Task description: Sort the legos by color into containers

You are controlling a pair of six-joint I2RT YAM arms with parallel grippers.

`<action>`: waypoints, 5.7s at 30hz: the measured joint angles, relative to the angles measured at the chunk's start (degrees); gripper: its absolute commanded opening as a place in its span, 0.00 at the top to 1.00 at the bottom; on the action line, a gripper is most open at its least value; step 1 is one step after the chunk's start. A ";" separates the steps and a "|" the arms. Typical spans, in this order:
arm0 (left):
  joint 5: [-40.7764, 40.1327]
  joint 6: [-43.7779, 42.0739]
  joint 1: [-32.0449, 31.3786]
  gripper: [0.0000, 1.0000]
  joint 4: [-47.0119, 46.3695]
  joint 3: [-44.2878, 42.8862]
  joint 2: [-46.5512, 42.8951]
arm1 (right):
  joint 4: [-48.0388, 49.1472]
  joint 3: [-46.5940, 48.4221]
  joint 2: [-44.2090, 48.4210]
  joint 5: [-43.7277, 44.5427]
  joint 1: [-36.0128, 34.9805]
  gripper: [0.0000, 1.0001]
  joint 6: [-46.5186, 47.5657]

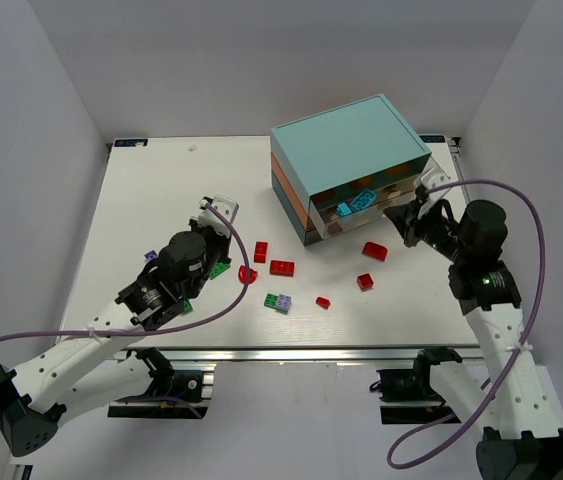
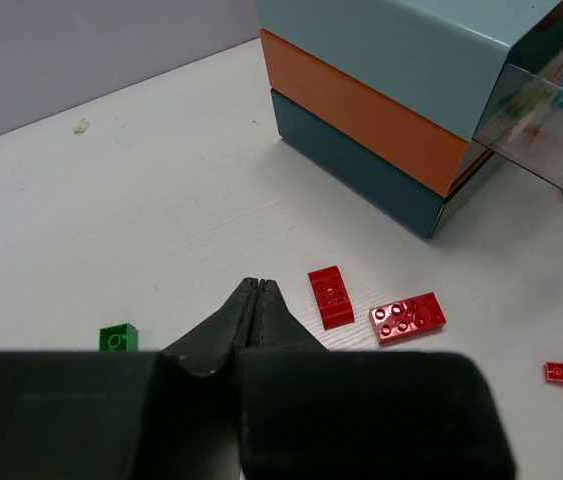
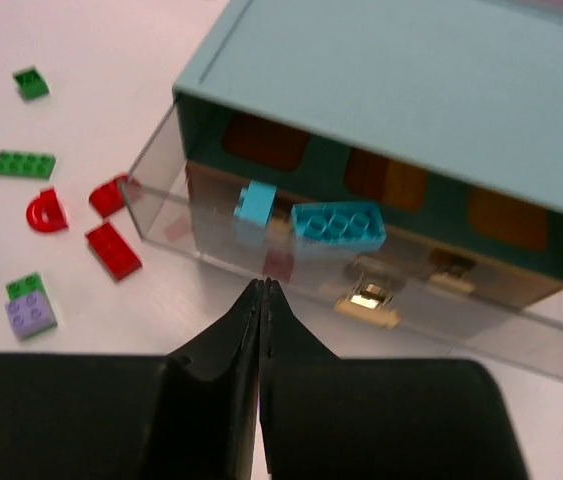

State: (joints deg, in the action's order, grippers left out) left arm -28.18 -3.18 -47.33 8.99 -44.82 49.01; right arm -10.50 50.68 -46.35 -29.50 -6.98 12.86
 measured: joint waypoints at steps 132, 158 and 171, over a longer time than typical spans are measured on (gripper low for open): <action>-0.35 -0.63 0.00 0.23 4.31 -1.75 10.91 | 37.53 -12.66 -36.35 -0.59 -4.26 0.18 -16.04; -0.98 -1.14 0.00 0.23 4.28 -1.73 12.15 | 44.83 -11.08 -41.83 12.68 -12.00 0.76 -25.29; -0.96 -1.31 0.00 0.23 4.28 -1.73 12.13 | 39.60 -20.59 -26.95 12.81 -11.82 0.91 -21.92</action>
State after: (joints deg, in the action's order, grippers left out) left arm -29.15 -4.49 -47.33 13.28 -46.54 61.14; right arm 29.10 30.09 -73.30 -16.69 -18.81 -9.06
